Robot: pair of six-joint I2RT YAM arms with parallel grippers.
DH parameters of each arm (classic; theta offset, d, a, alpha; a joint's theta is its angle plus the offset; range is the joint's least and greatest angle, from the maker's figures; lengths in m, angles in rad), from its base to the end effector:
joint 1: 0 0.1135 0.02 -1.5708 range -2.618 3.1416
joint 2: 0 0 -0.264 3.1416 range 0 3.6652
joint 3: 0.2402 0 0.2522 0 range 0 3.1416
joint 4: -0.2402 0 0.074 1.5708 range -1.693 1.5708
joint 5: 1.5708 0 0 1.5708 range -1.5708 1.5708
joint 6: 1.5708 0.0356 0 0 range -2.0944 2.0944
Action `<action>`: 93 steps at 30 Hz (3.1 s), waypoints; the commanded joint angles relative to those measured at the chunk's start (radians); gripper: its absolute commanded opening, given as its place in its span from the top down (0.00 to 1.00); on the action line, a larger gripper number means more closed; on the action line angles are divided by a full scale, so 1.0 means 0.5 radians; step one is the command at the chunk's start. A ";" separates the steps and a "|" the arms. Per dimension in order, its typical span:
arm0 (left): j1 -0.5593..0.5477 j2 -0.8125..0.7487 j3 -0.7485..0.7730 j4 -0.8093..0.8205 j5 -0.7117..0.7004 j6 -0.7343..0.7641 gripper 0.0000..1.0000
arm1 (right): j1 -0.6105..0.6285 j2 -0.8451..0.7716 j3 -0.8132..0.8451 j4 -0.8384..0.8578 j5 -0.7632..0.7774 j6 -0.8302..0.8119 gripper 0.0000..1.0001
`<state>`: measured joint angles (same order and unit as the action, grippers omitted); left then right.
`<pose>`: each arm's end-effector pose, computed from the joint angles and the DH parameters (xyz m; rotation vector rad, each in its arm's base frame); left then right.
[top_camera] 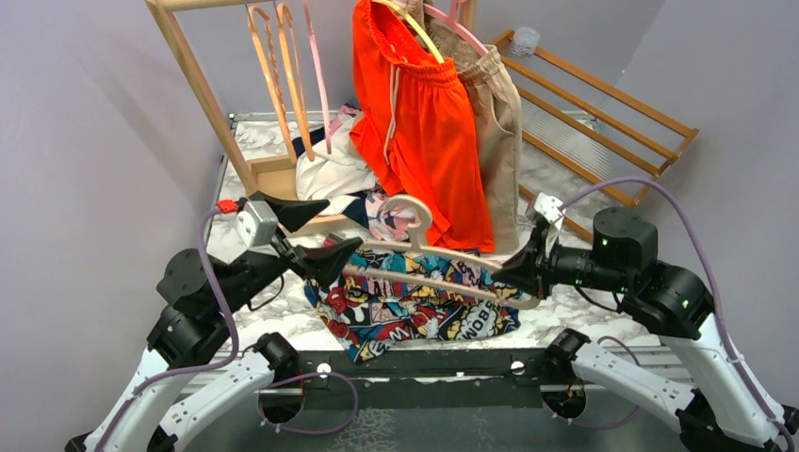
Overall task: Place the shorts on the hanger
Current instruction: Pick up the hanger from the clothesline.
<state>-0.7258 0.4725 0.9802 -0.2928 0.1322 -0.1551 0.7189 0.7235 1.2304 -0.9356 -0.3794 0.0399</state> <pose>0.0542 -0.0543 0.4285 0.5053 1.3129 -0.8263 0.0700 0.0788 0.4151 -0.9245 1.8555 0.8565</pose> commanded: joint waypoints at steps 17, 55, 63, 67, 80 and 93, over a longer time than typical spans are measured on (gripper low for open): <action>0.008 0.198 0.239 -0.492 1.182 0.608 0.07 | 0.010 -0.231 -0.237 0.347 -0.777 -0.309 0.99; 0.009 0.267 -0.037 -0.516 1.012 0.690 1.00 | 0.010 -0.172 -0.181 0.314 -0.704 -0.400 0.83; 0.010 0.334 -0.025 -0.502 1.132 0.686 1.00 | 0.013 -0.088 -0.072 0.338 -0.606 -0.380 0.34; 0.010 0.376 -0.027 -0.486 1.191 0.694 1.00 | 0.043 0.045 0.059 0.365 -0.577 -0.394 0.31; 0.009 0.484 0.014 -0.429 1.406 0.704 1.00 | 0.182 0.455 0.255 0.489 -0.717 -0.506 0.35; 0.007 0.671 0.085 -0.374 1.519 0.640 1.00 | 0.239 0.620 0.152 0.796 -0.848 -0.482 0.42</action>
<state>-0.7246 0.7986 0.9874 -0.5190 0.8494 0.1745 0.8169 1.0115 1.3052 -0.5831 -0.7837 -0.1955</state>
